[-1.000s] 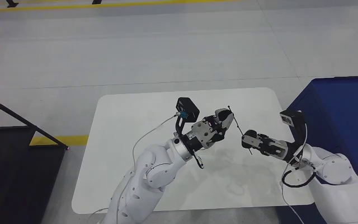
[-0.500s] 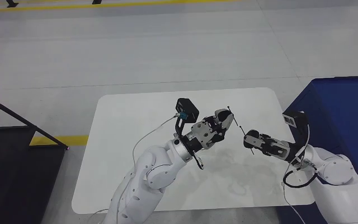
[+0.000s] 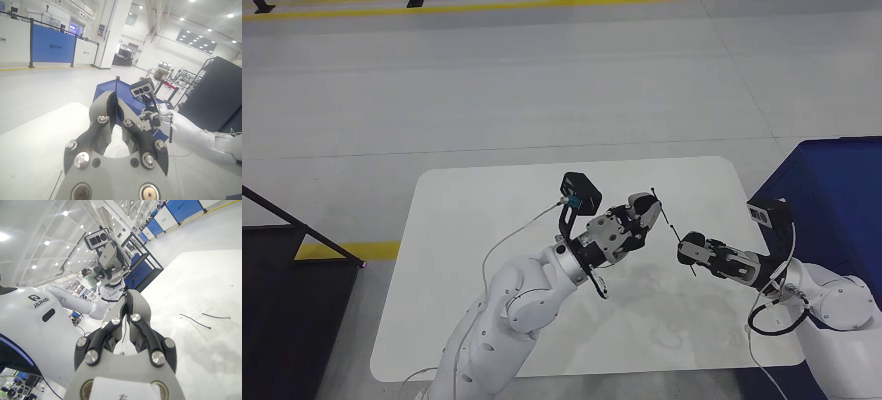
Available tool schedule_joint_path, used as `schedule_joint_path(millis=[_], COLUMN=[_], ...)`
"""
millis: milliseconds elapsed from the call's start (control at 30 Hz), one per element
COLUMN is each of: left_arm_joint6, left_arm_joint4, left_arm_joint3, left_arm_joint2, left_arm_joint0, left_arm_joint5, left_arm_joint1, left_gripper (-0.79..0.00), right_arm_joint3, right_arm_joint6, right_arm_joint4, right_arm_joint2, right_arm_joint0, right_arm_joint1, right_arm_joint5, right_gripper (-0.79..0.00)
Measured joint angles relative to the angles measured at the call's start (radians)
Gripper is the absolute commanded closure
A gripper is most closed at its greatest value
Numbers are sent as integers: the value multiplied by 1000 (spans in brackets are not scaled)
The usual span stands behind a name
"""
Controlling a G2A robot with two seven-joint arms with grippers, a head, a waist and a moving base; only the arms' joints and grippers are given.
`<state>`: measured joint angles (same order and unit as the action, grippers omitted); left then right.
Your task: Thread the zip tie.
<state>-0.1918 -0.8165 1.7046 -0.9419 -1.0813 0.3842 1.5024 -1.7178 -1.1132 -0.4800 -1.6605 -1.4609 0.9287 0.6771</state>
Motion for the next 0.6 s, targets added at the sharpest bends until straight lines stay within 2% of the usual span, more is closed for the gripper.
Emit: schedule_joint_path(millis=[400, 600], left_arm_joint6=[-13, 7], left_arm_joint4=[-1, 1], left_arm_joint3=[-27, -5], left_arm_joint2=[25, 15], left_arm_joint0=[20, 10], left_arm_joint5=[-3, -7], left_arm_joint1=[4, 2], left_gripper=[0, 0], right_arm_joint3=[0, 0], right_arm_joint6=[0, 0], right_arm_joint4=[0, 0], right_arm_joint2=[0, 0], right_arm_joint0=[0, 0], right_arm_joint1=[0, 0], right_arm_joint5=[0, 0], right_gripper=[0, 0])
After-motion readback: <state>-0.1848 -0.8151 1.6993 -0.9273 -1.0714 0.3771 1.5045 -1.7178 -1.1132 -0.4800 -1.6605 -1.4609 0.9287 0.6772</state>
